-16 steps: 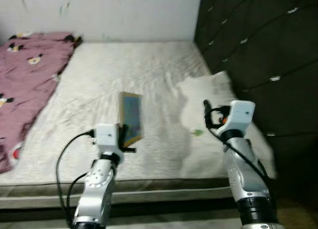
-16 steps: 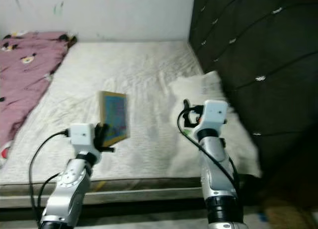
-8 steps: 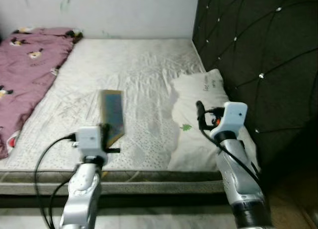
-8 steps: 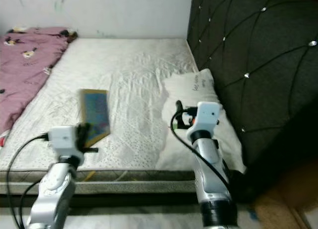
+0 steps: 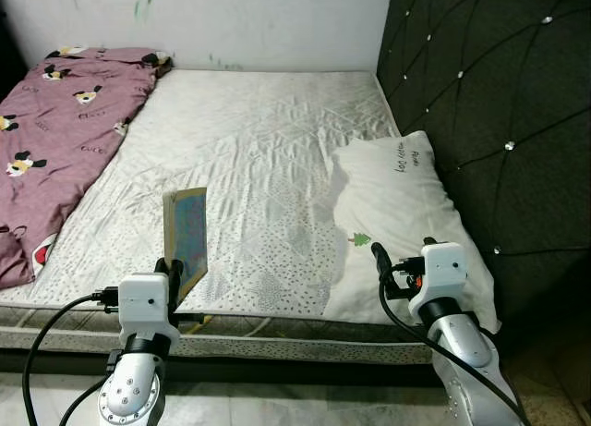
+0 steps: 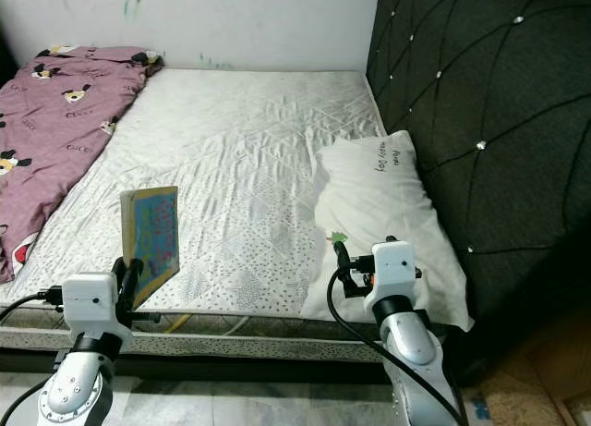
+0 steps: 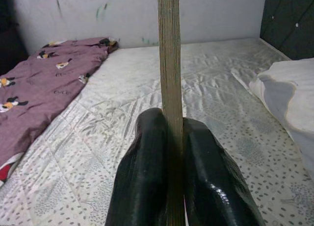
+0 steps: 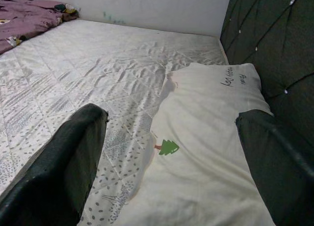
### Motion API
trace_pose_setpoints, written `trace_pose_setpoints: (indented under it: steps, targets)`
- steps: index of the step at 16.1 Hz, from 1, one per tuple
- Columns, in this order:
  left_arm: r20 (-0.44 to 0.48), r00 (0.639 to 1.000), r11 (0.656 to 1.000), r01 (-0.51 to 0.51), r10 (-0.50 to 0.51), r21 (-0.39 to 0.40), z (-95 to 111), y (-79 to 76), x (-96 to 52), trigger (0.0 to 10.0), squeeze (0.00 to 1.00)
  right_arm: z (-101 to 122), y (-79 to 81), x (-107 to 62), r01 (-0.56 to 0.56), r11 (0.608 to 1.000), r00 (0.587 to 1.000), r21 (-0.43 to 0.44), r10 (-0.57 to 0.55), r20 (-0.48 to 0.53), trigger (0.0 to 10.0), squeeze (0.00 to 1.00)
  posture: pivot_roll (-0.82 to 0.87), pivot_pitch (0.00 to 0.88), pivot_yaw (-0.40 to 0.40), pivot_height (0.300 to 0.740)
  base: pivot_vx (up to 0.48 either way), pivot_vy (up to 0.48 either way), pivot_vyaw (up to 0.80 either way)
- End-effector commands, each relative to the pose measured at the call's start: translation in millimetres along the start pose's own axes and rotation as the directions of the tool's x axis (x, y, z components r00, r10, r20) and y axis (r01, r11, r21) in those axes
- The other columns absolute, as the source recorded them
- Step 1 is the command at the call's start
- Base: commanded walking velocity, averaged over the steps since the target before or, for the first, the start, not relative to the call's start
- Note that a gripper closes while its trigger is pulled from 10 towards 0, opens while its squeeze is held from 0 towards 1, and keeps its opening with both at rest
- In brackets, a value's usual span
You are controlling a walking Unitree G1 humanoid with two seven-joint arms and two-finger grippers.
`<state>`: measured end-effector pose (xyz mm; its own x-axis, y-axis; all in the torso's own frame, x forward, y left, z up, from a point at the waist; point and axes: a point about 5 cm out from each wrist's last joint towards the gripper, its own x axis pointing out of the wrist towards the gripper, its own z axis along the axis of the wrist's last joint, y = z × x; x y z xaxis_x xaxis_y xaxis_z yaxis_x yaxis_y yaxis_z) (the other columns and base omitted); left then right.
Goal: Clean up the room
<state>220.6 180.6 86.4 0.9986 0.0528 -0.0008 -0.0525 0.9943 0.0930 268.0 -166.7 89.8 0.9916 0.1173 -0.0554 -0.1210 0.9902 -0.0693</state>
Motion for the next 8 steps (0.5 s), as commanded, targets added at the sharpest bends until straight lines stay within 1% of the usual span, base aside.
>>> trace_pose_setpoints:
  steps: [1, 3, 6, 8]
  targets:
    - [0.082, 0.997, 1.000, -0.007, 0.005, 0.015, 17, 0.2, 4.9, 10.0, 0.00, 9, 2.0, 3.5, -0.006, 1.000, 1.000, 0.002, 0.006, 0.030, 10.0, 0.00, 0.01, 0.000, 0.011, 0.740, 0.000, 0.000, 0.00]
    - [0.093, 0.996, 1.000, 0.011, -0.012, 0.008, 18, -2.2, 8.4, 10.0, 0.00, 15, 4.5, 8.9, 0.002, 1.000, 0.999, 0.010, -0.002, 0.050, 10.0, 0.00, -0.01, 0.000, 0.021, 0.740, 0.000, 0.000, 0.00]
    - [0.107, 0.993, 0.999, 0.050, -0.048, -0.016, 24, -6.9, 18.0, 10.0, 0.00, 20, 4.4, 10.8, 0.022, 0.999, 0.997, 0.027, -0.024, 0.072, 10.0, 0.00, -0.02, 0.000, 0.043, 0.740, 0.000, 0.000, -0.74]
    - [0.115, 0.991, 0.997, 0.070, -0.065, -0.036, 28, -9.0, 20.5, 10.0, 0.00, 20, 3.8, 10.9, 0.032, 0.999, 0.997, 0.028, -0.034, 0.073, 10.0, 0.00, -0.02, 0.000, 0.048, 0.740, 0.000, 0.000, 0.00]
